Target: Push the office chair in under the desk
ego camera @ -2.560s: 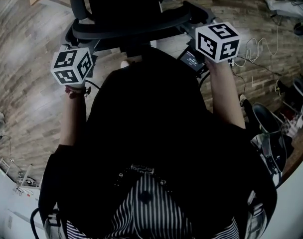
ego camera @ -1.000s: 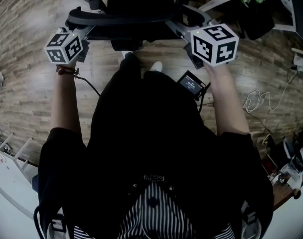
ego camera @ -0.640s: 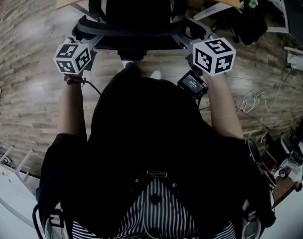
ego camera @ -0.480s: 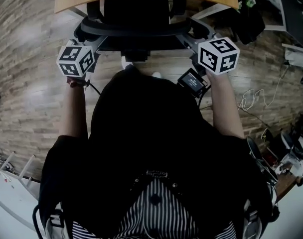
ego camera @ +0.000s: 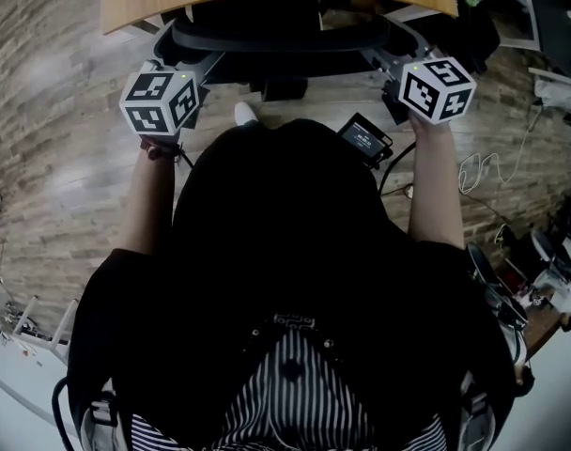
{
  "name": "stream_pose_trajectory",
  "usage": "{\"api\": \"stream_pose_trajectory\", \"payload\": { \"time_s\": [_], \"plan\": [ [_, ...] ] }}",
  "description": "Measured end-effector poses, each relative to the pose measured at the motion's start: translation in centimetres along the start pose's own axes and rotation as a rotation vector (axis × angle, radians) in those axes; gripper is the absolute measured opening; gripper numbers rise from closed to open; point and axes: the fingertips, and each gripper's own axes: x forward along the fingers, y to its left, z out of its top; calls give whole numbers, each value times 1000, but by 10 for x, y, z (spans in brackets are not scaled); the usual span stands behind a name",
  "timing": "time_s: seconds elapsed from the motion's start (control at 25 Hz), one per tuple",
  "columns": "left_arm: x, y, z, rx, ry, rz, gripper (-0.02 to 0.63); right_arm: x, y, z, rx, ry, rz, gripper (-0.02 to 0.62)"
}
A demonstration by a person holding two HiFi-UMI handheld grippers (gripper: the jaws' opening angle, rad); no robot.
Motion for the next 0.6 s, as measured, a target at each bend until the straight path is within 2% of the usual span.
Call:
{"api": "stream_pose_trajectory", "payload": {
  "time_s": [0.2,0.36,0.6],
  "plan": [
    [15,22,16,17,-7,0,479,21,-11,19,13,-38,-10,255],
    [39,55,30,5,18,-10,477,55,-25,39,5,-9,12,255],
    [49,72,43,21,-12,7,477,74,-32,50,-21,3,29,252]
  ]
}}
